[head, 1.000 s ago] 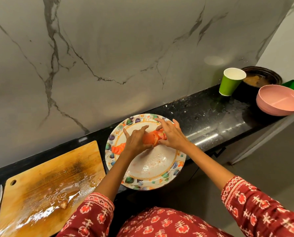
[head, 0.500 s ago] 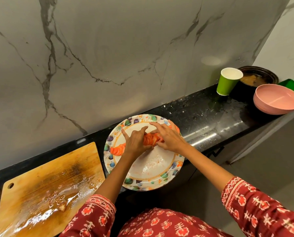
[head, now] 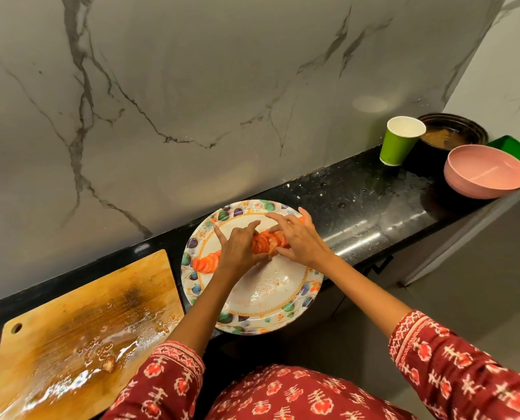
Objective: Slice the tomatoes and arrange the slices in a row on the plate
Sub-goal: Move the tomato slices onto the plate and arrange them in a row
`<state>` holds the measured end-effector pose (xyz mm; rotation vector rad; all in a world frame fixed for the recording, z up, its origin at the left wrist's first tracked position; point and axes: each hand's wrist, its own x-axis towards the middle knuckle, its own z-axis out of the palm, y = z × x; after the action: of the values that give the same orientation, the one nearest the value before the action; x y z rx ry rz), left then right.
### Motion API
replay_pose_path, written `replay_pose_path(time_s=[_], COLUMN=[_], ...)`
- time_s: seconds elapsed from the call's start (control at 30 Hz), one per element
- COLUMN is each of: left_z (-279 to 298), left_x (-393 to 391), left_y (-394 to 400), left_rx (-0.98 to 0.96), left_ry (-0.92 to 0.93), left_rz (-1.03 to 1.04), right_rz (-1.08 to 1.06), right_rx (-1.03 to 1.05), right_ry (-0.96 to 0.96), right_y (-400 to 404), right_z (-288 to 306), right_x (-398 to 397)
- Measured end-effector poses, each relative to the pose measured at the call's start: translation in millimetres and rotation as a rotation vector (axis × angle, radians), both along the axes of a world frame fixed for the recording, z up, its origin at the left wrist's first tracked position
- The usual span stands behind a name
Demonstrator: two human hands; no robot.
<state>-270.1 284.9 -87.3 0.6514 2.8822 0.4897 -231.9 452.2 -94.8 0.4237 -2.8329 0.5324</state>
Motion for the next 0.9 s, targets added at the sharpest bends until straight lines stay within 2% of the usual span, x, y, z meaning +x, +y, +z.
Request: replay_pose_path(time_s=[0.23,0.37,0.57,0.9], left_z=[-1,-3,-1,-2], left_x=[-2,-3,-2,-7], left_y=[3,7,10,17], left_rx=[0.023,0.048,0.019,0.007], left_ry=[-0.009,-0.031,-0.031,-0.025], left_rz=[-0.01,-0.028,-0.059,-0.074], right_rz=[-0.027,-0.073,-0.023,-0.055], right_rx=[-0.06,-0.116,-0.103,-0.085], right_ry=[-0.021,-0.103,-0.225,-0.213], right_y=[6,20,26,28], right_z=[-6,3,4,7], right_x=[1,1,-1,-3])
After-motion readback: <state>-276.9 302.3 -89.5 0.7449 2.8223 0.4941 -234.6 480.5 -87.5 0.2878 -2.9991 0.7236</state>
